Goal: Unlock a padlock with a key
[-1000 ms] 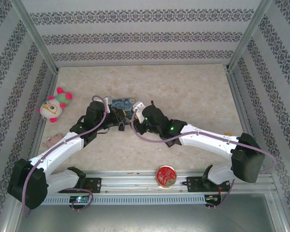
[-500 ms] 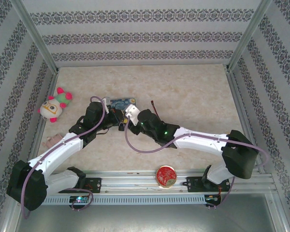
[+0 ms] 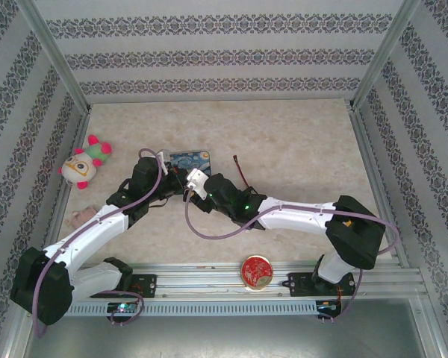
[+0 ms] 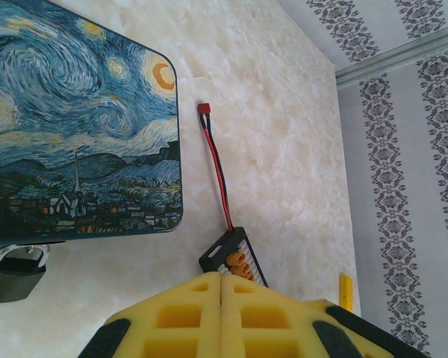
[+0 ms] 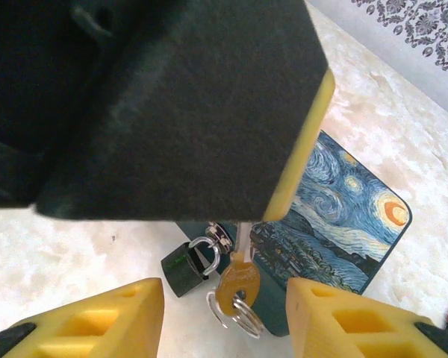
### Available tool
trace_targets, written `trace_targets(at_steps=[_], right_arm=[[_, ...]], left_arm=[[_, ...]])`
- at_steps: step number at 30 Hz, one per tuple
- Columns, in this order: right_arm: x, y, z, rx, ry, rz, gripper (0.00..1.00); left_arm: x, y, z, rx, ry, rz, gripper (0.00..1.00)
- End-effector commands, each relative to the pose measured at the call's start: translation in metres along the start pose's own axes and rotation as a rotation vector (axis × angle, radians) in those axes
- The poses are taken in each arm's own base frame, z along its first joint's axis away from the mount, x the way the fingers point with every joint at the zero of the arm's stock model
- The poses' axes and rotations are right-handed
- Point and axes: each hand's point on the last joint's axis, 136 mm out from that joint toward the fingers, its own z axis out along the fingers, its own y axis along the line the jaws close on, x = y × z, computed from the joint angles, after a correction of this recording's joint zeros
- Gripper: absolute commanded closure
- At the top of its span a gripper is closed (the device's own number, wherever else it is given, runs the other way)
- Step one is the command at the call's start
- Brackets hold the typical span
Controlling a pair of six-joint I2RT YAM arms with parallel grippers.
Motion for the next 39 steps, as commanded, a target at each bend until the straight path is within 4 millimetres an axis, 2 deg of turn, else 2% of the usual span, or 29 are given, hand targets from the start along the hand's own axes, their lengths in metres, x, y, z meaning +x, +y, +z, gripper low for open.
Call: trace_targets(at_steps=[1, 10, 14, 19, 22, 25, 30, 32, 35, 39], right_arm=[[-0.017, -0.003, 0.004, 0.042, -0.037, -0.015, 0.56], [-0.02, -0.005, 0.005, 0.057, -0.048, -0.014, 0.83], [-0.019, -0.006, 0.005, 0.057, -0.047, -0.013, 1.0], [-0.016, -0.005, 0.003, 0.054, -0.045, -0.007, 1.0], [-0.015, -0.006, 0.0, 0.05, -0.046, 0.002, 1.0], [-0.014, -0.008, -0.004, 0.036, -0.047, 0.037, 1.0], [-0.008, -0.02, -0.019, -0.049, -0.057, 0.194, 1.0], [-0.007, -0.024, -0.027, -0.114, -0.058, 0.278, 1.0], [-0.008, -0.028, -0.04, -0.244, -0.052, 0.403, 1.0], [-0.013, -0.031, -0.059, -0.436, -0.063, 0.553, 1.0]], left_arm=[[-0.002, -0.01, -0.003, 0.024, -0.001, -0.005, 1.0], [0.001, -0.006, -0.003, 0.017, 0.008, -0.017, 1.0], [0.001, -0.006, -0.002, 0.027, 0.003, -0.026, 1.0], [-0.002, -0.009, -0.002, 0.041, -0.011, -0.037, 0.99], [-0.006, -0.01, -0.004, 0.055, -0.028, -0.046, 0.7], [-0.015, -0.009, -0.009, 0.057, -0.061, -0.049, 0.51], [-0.035, 0.002, -0.028, -0.001, -0.153, -0.002, 0.41], [-0.042, 0.0, -0.038, -0.001, -0.198, 0.045, 0.35], [-0.051, -0.013, -0.05, 0.043, -0.255, 0.159, 0.26], [-0.048, -0.038, -0.06, 0.131, -0.24, 0.313, 0.22]])
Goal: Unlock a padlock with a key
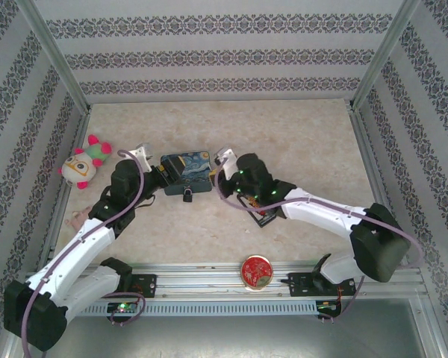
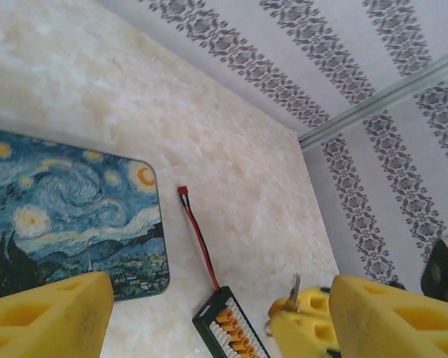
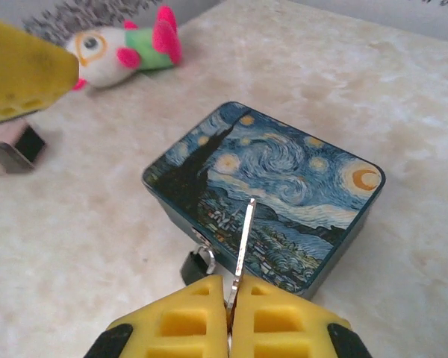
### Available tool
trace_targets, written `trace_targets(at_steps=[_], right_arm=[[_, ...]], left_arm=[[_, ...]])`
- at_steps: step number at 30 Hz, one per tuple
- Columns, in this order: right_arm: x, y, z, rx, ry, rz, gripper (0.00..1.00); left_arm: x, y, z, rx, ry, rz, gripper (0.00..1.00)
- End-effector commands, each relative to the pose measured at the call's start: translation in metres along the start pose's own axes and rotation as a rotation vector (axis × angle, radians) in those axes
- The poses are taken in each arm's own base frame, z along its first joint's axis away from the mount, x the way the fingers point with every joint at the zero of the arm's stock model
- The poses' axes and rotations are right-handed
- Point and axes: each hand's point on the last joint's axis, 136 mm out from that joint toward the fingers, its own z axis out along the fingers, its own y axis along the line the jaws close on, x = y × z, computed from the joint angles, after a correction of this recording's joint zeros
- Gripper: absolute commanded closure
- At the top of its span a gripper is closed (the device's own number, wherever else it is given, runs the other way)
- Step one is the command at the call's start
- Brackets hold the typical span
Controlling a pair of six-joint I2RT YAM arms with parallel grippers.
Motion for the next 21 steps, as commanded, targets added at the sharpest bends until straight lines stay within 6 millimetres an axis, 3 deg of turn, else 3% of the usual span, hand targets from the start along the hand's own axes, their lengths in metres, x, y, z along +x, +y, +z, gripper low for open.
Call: trace_targets(at_steps=[1, 9, 14, 21], right_arm=[[0.003, 0.03, -0.02, -0.272, 0.044, 0.178, 1.0], [-0.013, 0.038, -0.046, -0.467, 0.031, 0.261, 1.0], [-0.02, 0.046, -0.055, -0.551, 0.031, 0.269, 1.0], [-0.034, 0.044, -0.062, -0.61, 0.019, 0.315, 1.0]], left_arm=[[-0.004, -0.023, -0.005, 0.101, 0.008, 0.182, 0.21], [0.021, -0.069, 0.002, 0.343, 0.224, 0.216, 0.15], [0.026, -0.08, 0.01, 0.421, 0.276, 0.15, 0.18], [0.027, -0.098, 0.0, 0.528, 0.297, 0.151, 0.23]])
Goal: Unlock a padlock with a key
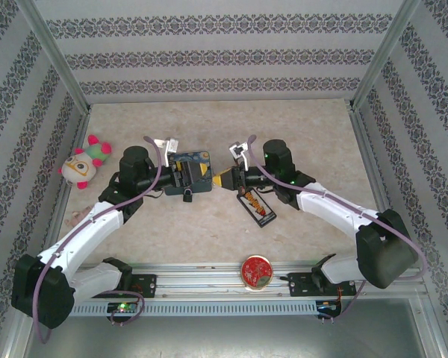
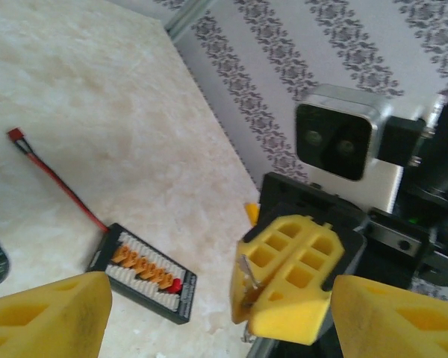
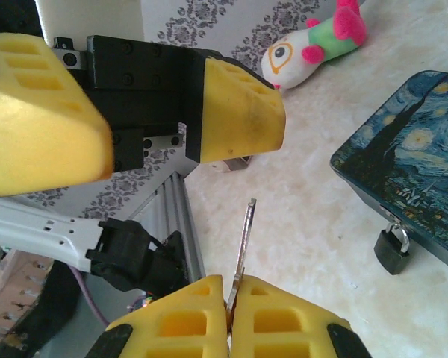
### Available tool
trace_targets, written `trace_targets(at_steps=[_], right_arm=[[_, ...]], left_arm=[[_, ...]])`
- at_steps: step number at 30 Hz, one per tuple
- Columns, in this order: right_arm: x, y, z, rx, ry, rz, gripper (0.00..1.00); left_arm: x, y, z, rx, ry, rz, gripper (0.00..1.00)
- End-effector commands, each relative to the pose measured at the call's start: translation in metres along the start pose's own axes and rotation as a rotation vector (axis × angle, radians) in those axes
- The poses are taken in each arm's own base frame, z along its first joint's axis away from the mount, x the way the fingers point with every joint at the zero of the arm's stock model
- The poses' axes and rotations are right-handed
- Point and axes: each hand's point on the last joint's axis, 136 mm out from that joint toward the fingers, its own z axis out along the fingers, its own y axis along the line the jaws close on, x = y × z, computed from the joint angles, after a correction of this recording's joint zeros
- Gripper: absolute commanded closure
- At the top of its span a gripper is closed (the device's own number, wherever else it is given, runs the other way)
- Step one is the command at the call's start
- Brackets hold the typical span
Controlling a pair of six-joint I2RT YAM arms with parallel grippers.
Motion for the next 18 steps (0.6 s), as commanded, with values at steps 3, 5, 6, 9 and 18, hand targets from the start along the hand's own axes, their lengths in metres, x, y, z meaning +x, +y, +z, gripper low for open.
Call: trace_targets(at_steps=[3, 5, 6, 9, 18], right_arm=[[-0.018, 0.017, -0.005, -0.097, -0.024, 0.024, 1.0], [-0.022, 0.015, -0.006, -0.104, -0.029, 0.039, 1.0], [-0.023, 0.015, -0.007, -0.111, -0.03, 0.045, 1.0], [-0.027, 0.012, -0.008, -0.134, -0.024, 0.071, 1.0], [-0.048, 0.006, -0.017, -0.178, -0.025, 0.107, 1.0]], left_arm=[[-0.013, -0.026, -0.005, 0.093, -0.014, 0.049, 0.23], [-0.013, -0.023, -0.002, 0.092, -0.014, 0.041, 0.23], [-0.015, -0.021, 0.0, 0.093, -0.018, 0.037, 0.23], [-0.019, -0.017, 0.008, 0.114, -0.031, 0.019, 0.25], [-0.031, -0.011, 0.031, 0.174, -0.035, -0.041, 0.35]])
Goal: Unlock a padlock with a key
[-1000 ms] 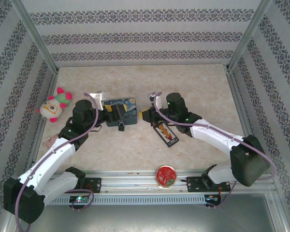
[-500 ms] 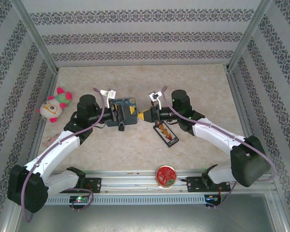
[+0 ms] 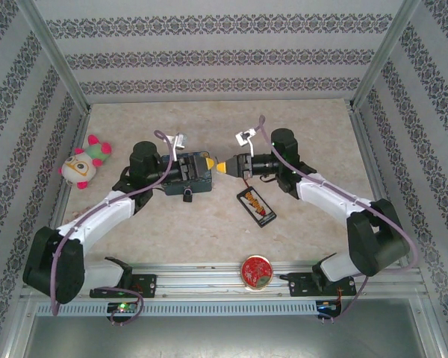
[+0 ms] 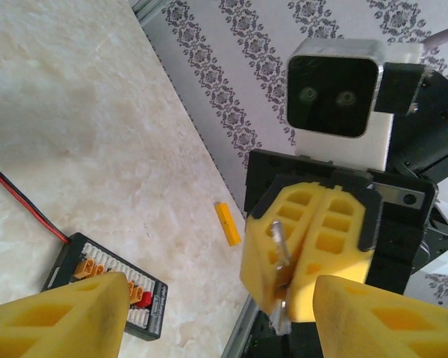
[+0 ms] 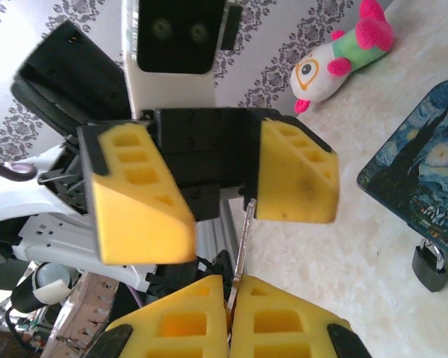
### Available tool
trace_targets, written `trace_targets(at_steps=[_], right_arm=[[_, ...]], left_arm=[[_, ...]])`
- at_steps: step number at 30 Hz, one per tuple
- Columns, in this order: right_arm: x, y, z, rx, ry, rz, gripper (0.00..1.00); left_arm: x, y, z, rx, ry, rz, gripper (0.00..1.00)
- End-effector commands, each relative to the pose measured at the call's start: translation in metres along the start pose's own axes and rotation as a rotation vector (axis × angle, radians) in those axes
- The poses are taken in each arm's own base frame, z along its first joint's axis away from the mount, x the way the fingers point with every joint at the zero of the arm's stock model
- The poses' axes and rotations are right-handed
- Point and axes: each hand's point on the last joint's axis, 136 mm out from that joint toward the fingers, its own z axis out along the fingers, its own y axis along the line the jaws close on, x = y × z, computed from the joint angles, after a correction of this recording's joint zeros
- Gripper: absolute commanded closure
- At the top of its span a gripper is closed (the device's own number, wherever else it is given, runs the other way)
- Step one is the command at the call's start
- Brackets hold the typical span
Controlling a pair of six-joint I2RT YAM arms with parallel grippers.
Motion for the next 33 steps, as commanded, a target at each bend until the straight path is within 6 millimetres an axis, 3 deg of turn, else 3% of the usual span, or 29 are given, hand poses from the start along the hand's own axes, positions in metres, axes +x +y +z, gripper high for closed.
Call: trace_targets(at_steps=[1, 13, 33], right_arm=[[-0.013, 0.014, -0.001, -0.069, 0.012, -0.035, 1.0], [-0.015, 0.005, 0.003, -0.092, 0.025, -0.004, 1.0], [-0.017, 0.015, 0.01, -0.115, 0.015, -0.009, 1.0]], left_arm=[[-0.025, -0.022, 0.0, 0.073, -0.06, 0.049, 0.36], [-0.027, -0.025, 0.011, 0.101, -0.064, 0.032, 0.44], [-0.034, -0.041, 0.015, 0.202, -0.083, 0.015, 0.65]])
